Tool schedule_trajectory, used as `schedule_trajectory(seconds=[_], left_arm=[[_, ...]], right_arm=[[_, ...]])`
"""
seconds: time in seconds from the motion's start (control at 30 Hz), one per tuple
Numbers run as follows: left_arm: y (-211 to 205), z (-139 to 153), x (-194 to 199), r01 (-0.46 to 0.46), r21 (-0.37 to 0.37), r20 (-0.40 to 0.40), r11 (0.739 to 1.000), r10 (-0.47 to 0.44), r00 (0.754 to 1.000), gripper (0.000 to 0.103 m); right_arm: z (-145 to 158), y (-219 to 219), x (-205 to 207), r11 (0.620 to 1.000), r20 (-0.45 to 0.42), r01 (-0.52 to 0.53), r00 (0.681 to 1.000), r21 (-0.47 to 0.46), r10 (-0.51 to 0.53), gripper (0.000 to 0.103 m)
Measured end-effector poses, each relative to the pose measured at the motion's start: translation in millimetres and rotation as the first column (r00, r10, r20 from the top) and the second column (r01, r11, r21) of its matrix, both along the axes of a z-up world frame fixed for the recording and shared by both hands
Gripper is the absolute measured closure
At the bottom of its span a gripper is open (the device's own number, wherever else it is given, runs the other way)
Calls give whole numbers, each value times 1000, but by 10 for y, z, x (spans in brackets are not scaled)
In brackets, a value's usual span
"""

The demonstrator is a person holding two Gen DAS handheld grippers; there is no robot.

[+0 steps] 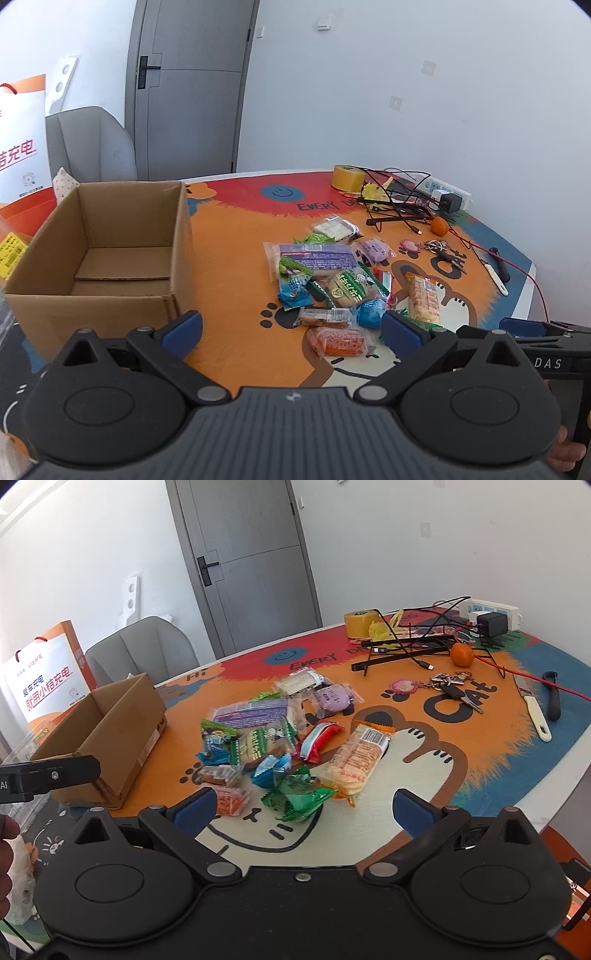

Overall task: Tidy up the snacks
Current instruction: 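Grasp the orange snack packet with the left tool while the right tool grasps a green-wrapped candy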

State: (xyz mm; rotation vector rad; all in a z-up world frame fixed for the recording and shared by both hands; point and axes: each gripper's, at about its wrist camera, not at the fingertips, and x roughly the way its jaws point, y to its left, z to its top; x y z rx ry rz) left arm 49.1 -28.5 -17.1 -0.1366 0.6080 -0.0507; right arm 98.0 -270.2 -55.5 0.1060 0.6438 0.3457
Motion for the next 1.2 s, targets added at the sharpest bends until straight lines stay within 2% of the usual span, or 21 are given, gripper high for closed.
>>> schedule_trajectory(seconds=[0.33, 0.43, 0.6, 0.73, 0.9, 1.13, 1.2], left_arm=[[-135, -263, 278, 47, -37, -62, 998, -49, 997, 3], [-154, -326, 343, 54, -51, -68, 997, -58, 996, 3], [-204, -430, 474, 65, -58, -97, 996, -70, 993, 10], [-245, -512, 579, 71, -58, -120, 996, -77, 990, 14], [-300, -611, 698, 85, -58, -145, 995, -93, 985, 18], [-360, -748, 823, 98, -49, -187, 994, -105, 977, 31], [-391, -759, 824, 102, -29, -178, 994, -105, 978, 33]], right_arm=[[-219, -55, 131, 1000, -29, 2, 1000, -19, -2, 1], [-284, -75, 176, 1000, -39, 1, 999, -14, -1, 7], [-374, -80, 259, 1000, -64, -23, 998, 12, 23, 23], [-408, -38, 321, 999, -68, -44, 997, 27, 46, 24], [-459, 1, 425, 997, -87, -58, 994, 54, 62, 35], [-496, 1, 497, 997, -89, -51, 994, 64, 57, 37], [-502, 5, 498, 996, -88, -55, 994, 67, 61, 37]])
